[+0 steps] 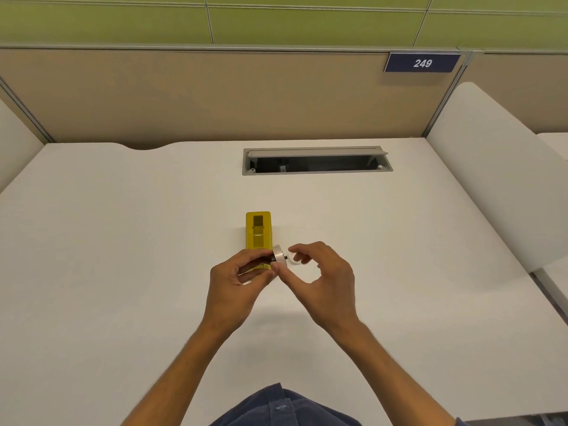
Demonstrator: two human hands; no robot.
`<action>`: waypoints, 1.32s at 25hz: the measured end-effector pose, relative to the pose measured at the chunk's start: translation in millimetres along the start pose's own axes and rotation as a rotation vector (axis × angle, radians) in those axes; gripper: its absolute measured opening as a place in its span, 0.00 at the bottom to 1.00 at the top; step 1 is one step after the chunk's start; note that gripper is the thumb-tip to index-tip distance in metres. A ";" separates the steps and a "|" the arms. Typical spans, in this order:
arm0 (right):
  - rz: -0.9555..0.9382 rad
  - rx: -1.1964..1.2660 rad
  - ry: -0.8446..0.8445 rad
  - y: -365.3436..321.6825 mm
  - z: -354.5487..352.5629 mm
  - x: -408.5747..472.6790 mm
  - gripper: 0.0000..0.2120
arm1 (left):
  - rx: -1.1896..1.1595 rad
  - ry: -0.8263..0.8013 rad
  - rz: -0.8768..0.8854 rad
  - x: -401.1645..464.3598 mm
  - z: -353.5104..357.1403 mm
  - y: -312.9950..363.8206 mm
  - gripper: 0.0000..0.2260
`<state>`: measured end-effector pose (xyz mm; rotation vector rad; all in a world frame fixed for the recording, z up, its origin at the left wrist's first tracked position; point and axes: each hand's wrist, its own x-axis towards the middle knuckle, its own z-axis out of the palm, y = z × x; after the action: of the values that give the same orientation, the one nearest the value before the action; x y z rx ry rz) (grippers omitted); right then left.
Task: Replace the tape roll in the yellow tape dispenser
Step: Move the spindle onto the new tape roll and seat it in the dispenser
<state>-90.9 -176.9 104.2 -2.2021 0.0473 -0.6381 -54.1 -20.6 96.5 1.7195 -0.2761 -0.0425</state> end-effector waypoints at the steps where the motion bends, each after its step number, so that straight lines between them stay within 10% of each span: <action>1: -0.031 -0.080 0.022 -2.3 1.0 -1.2 0.18 | 0.047 -0.005 0.036 -0.7 0.3 -0.4 0.14; 16: 0.060 -0.302 0.054 -16.1 10.0 -3.0 0.13 | 0.313 -0.042 0.132 -0.9 9.3 -8.0 0.30; 33: 0.196 -0.333 -0.027 5.2 42.9 20.6 0.13 | 0.521 0.013 -0.015 7.8 -6.5 -62.1 0.27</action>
<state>-52.3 -154.8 86.5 -2.4844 0.3745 -0.5191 -35.5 -7.2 37.9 2.2383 -0.2801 0.0336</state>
